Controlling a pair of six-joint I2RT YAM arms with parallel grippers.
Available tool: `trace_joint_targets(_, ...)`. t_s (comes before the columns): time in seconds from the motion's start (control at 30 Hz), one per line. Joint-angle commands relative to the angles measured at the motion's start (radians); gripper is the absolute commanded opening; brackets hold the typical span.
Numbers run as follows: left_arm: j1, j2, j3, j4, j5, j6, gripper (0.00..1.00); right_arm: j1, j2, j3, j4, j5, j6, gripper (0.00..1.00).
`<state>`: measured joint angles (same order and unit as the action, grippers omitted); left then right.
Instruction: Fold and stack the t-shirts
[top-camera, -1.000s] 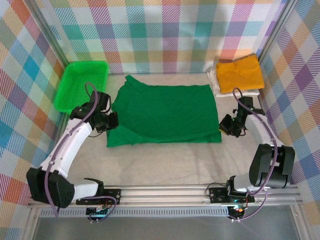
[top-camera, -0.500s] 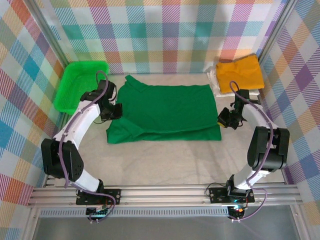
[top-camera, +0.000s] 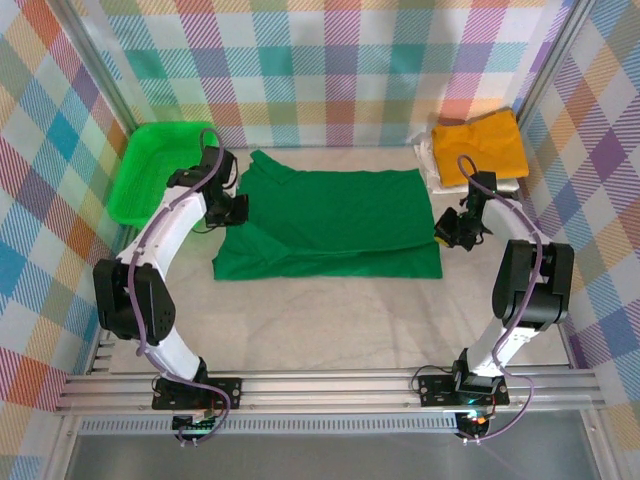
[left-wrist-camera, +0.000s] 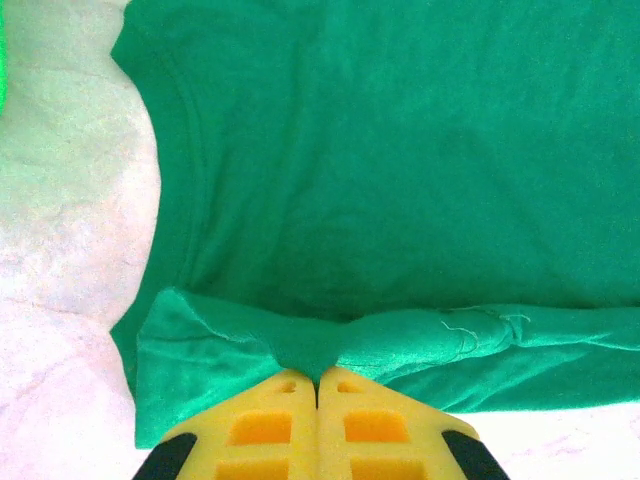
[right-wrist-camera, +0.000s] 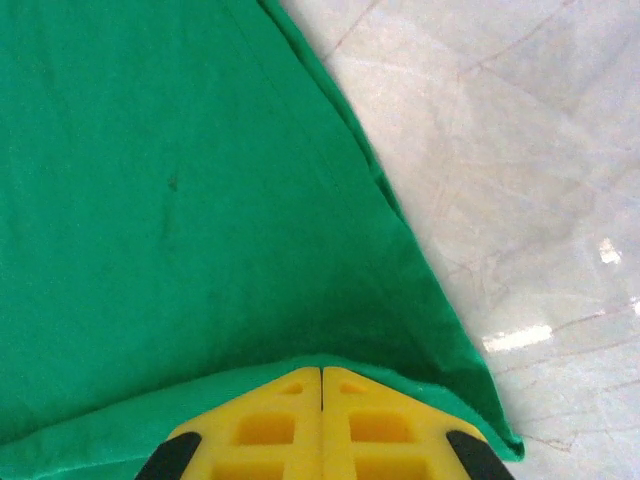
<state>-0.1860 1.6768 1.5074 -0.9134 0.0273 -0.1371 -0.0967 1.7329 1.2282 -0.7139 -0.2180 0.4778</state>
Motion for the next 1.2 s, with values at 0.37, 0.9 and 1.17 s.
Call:
trace_joint_targets(0.37,0.016,0.228,0.265,0.021,-0.067,0.05,0.44,0.004,0.174,0.199,0.016,0.006,0.024,0.22)
trace_joint_targets(0.9,-0.027,-0.203,-0.436,0.42,0.062,-0.308,0.5,0.298,-0.201,-0.213,0.298,-0.015,-0.01,0.19)
trace_joint_targets(1.17,-0.063,-0.009,-0.377,0.482,0.096,-0.285,0.56,0.351,-0.078,-0.24,0.378,0.012,-0.086,0.22)
